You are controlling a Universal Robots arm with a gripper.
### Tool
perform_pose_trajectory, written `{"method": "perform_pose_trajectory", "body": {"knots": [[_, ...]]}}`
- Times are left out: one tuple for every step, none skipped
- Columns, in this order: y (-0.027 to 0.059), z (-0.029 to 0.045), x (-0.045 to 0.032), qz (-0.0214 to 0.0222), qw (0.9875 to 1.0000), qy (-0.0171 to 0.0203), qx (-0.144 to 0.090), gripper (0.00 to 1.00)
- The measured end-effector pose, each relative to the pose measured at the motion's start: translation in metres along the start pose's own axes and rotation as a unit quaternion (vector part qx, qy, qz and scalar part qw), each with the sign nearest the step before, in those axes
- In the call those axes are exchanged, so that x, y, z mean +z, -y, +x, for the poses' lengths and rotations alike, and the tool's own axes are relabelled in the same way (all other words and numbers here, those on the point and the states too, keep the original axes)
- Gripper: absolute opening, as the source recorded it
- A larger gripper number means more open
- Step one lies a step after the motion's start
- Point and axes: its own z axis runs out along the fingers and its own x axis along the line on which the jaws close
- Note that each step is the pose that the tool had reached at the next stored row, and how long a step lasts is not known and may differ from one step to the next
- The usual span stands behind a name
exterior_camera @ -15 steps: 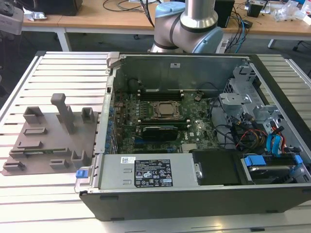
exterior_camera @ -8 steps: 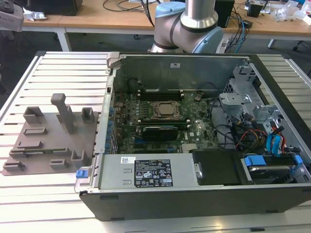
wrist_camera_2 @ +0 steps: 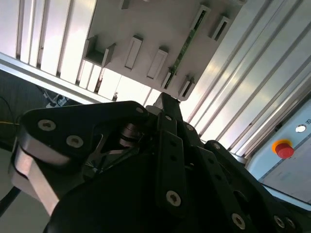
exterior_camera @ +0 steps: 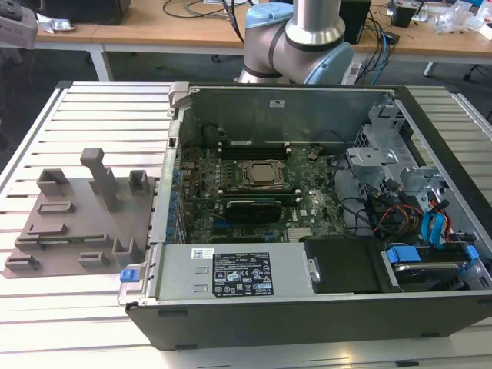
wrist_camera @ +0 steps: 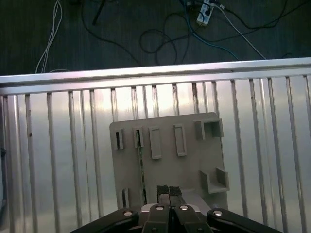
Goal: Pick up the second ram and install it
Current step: 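Pick up the second ram and move it above second insertion slot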
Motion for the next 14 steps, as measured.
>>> {"method": "perform_pose_trajectory", "body": {"knots": [[0.0000, 0.0000, 0.0000, 0.0000, 1.0000, 0.0000, 0.000, 0.11], [0.0000, 0.0000, 0.0000, 0.0000, 1.0000, 0.0000, 0.000, 0.11], [0.0000, 0.0000, 0.0000, 0.0000, 1.0000, 0.0000, 0.000, 0.17], [0.0000, 0.0000, 0.0000, 0.0000, 1.0000, 0.0000, 0.000, 0.23], [0.0000, 0.0000, 0.0000, 0.0000, 1.0000, 0.0000, 0.000, 0.30], [0.0000, 0.0000, 0.0000, 0.0000, 1.0000, 0.0000, 0.000, 0.30], [0.0000, 0.0000, 0.0000, 0.0000, 1.0000, 0.0000, 0.000, 0.30], [0.0000, 0.0000, 0.0000, 0.0000, 1.0000, 0.0000, 0.000, 0.30], [0.0000, 0.0000, 0.0003, 0.0000, 1.0000, 0.0000, 0.000, 0.30], [0.0001, 0.0000, 0.0009, 0.0001, 1.0000, 0.0001, 0.000, 0.30], [0.0001, 0.0001, 0.0021, 0.0000, 1.0000, 0.0000, 0.000, 0.30], [0.0002, 0.0002, 0.0035, 0.0000, 1.0000, 0.0000, 0.000, 0.30], [0.0004, 0.0005, 0.0077, 0.0000, 1.0000, 0.0000, 0.000, 0.30], [0.0005, 0.0006, 0.0096, 0.0000, 1.0000, 0.0000, 0.000, 0.30]]}}
